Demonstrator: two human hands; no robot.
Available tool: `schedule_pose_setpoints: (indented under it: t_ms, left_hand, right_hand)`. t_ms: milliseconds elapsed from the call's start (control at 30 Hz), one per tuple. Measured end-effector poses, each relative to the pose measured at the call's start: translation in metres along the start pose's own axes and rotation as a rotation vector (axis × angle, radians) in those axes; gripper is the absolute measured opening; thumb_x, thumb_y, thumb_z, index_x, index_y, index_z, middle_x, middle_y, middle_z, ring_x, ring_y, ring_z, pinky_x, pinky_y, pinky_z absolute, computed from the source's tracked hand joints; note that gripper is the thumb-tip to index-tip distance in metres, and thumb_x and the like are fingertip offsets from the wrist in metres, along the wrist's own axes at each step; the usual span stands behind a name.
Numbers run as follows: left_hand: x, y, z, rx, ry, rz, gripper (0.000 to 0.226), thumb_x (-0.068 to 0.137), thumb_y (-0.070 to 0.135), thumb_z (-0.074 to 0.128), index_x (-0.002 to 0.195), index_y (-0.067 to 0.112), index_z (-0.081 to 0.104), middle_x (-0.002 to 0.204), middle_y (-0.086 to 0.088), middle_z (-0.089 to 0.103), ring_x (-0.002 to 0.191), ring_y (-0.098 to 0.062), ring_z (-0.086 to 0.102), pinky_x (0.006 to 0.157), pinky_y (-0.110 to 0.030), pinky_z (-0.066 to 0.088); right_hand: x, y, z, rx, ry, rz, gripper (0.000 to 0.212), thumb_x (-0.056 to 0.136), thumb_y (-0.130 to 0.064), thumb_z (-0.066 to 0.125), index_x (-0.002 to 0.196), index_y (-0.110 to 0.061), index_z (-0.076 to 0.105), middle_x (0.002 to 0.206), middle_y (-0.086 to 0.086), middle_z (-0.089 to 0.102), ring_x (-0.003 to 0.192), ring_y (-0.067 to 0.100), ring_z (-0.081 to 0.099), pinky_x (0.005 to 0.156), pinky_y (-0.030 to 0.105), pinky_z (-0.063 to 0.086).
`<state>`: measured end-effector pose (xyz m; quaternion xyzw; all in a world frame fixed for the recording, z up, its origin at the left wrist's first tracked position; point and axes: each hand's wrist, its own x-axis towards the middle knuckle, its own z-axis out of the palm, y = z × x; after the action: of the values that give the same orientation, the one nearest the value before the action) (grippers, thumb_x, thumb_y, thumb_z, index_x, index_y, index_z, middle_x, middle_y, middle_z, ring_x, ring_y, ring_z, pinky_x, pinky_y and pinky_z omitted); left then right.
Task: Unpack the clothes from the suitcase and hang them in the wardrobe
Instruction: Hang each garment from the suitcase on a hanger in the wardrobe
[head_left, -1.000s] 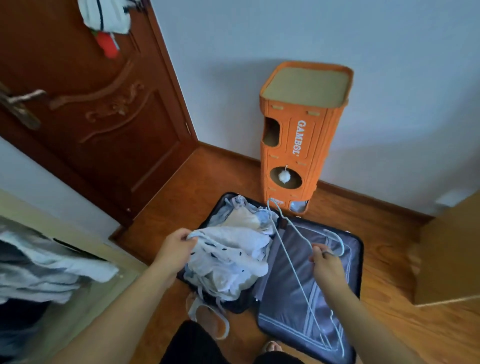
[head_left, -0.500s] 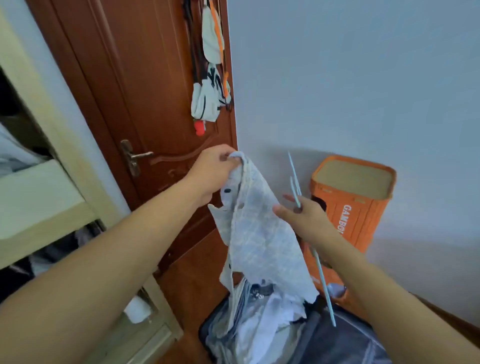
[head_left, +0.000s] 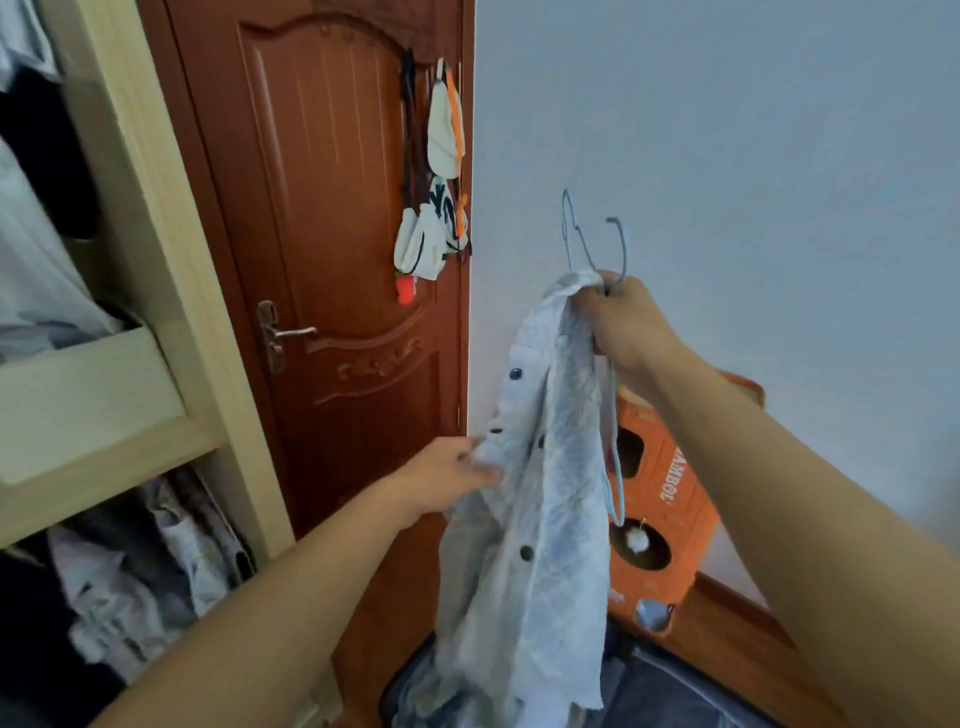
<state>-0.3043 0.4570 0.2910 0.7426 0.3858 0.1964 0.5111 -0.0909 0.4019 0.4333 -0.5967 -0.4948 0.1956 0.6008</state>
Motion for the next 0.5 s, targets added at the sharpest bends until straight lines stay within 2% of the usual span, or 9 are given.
schedule_pose_setpoints:
  t_ms: [67, 133, 200, 233, 300, 367, 400, 467, 500]
  left_hand:
    - [-0.006, -0.026, 0.023, -0.028, 0.028, -0.025, 0.021, 0.093, 0.024, 0.074, 0.112, 0.016, 0.074, 0.103, 0.001, 0.077, 0.092, -0.012, 0.072, 0.087, -0.03, 0.056]
    - [-0.012, -0.031, 0.035, -0.273, 0.162, -0.108, 0.013, 0.1, 0.024, 0.064, 0.102, 0.014, 0.072, 0.09, -0.006, 0.069, 0.073, -0.016, 0.062, 0.076, -0.033, 0.051]
    - [-0.012, -0.024, 0.026, -0.529, 0.324, -0.175, 0.013, 0.104, 0.019, 0.055, 0.103, 0.016, 0.067, 0.09, -0.011, 0.067, 0.077, -0.023, 0.063, 0.075, -0.036, 0.055]
    - [-0.01, -0.016, 0.014, -0.575, 0.397, -0.18, 0.014, 0.104, 0.017, 0.051, 0.102, 0.017, 0.065, 0.092, -0.011, 0.069, 0.082, -0.026, 0.066, 0.078, -0.039, 0.057]
    - [-0.008, 0.002, -0.012, -0.499, 0.505, -0.148, 0.018, 0.1, 0.015, 0.049, 0.092, 0.017, 0.064, 0.084, -0.007, 0.067, 0.078, -0.027, 0.064, 0.074, -0.041, 0.054]
    - [-0.008, 0.029, -0.026, -0.386, 0.529, -0.08, 0.023, 0.1, 0.016, 0.051, 0.08, 0.016, 0.062, 0.067, 0.001, 0.061, 0.066, -0.02, 0.057, 0.061, -0.03, 0.045]
    - [-0.009, 0.046, -0.027, -0.354, 0.498, -0.032, 0.025, 0.103, 0.017, 0.051, 0.08, 0.014, 0.061, 0.063, 0.004, 0.061, 0.063, -0.016, 0.056, 0.057, -0.025, 0.042]
    - [-0.01, 0.084, -0.022, -0.274, 0.39, 0.052, 0.025, 0.106, 0.02, 0.053, 0.086, 0.009, 0.064, 0.071, -0.002, 0.062, 0.068, -0.017, 0.057, 0.058, -0.025, 0.042]
    - [-0.01, 0.104, -0.016, -0.219, 0.327, 0.083, 0.024, 0.105, 0.022, 0.055, 0.089, 0.008, 0.067, 0.079, -0.008, 0.062, 0.074, -0.02, 0.056, 0.064, -0.03, 0.043]
  right_hand:
    - [0.001, -0.002, -0.006, 0.005, 0.009, 0.027, 0.019, 0.09, -0.016, 0.053, 0.082, -0.016, 0.071, 0.074, 0.0, 0.067, 0.066, 0.015, 0.061, 0.063, 0.028, 0.048]
    - [0.002, 0.002, -0.018, -0.009, 0.027, 0.041, 0.017, 0.091, -0.016, 0.056, 0.084, -0.015, 0.071, 0.073, -0.001, 0.067, 0.065, 0.014, 0.062, 0.062, 0.027, 0.048]
    - [0.002, 0.016, -0.038, -0.044, 0.051, 0.043, 0.015, 0.093, -0.016, 0.059, 0.084, -0.015, 0.072, 0.067, -0.007, 0.067, 0.06, 0.007, 0.061, 0.059, 0.022, 0.048]
    - [-0.001, 0.026, -0.048, -0.084, 0.05, 0.041, 0.019, 0.095, -0.015, 0.059, 0.08, -0.017, 0.07, 0.059, -0.013, 0.063, 0.053, -0.001, 0.056, 0.054, 0.017, 0.044]
    - [-0.008, 0.054, -0.073, -0.206, 0.03, 0.1, 0.026, 0.098, -0.015, 0.059, 0.073, -0.017, 0.065, 0.048, -0.016, 0.055, 0.042, -0.006, 0.046, 0.047, 0.015, 0.036]
    - [-0.016, 0.082, -0.096, -0.347, -0.045, 0.154, 0.026, 0.096, -0.016, 0.064, 0.071, -0.011, 0.064, 0.043, -0.013, 0.047, 0.037, -0.003, 0.04, 0.043, 0.017, 0.033]
    - [-0.02, 0.091, -0.104, -0.411, -0.107, 0.164, 0.021, 0.093, -0.014, 0.068, 0.073, -0.009, 0.065, 0.043, -0.012, 0.044, 0.037, -0.002, 0.037, 0.041, 0.018, 0.031]
    - [-0.028, 0.089, -0.11, -0.31, -0.253, 0.184, 0.011, 0.083, -0.011, 0.079, 0.088, -0.01, 0.07, 0.048, -0.011, 0.041, 0.041, 0.0, 0.037, 0.041, 0.015, 0.03]
    - [-0.03, 0.082, -0.106, -0.191, -0.324, 0.179, 0.03, 0.076, -0.02, 0.086, 0.101, -0.014, 0.072, 0.054, -0.006, 0.038, 0.045, 0.003, 0.037, 0.043, 0.016, 0.03]
